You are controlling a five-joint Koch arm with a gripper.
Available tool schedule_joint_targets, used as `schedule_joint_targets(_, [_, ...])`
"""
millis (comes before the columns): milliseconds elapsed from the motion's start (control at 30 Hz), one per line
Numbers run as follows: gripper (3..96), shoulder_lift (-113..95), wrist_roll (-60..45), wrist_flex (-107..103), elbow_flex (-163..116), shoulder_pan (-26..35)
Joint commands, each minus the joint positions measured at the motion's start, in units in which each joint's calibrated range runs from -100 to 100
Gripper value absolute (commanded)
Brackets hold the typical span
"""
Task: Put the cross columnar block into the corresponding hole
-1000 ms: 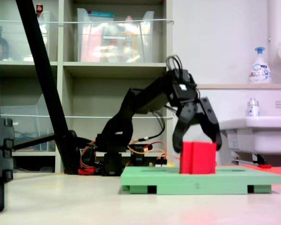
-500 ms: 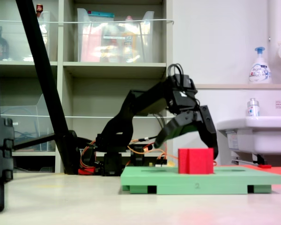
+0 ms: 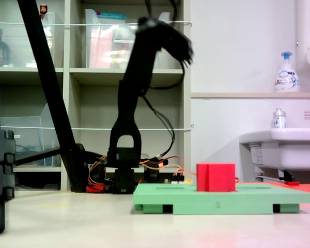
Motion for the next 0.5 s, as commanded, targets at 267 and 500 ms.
schedule_joint_targets(267, [65.2,-19.3,-20.4,0.5,-8.8,-13.6])
schedule_joint_targets(500, [57.4,-66.6,-22.4,67.2,-105.8,-13.5])
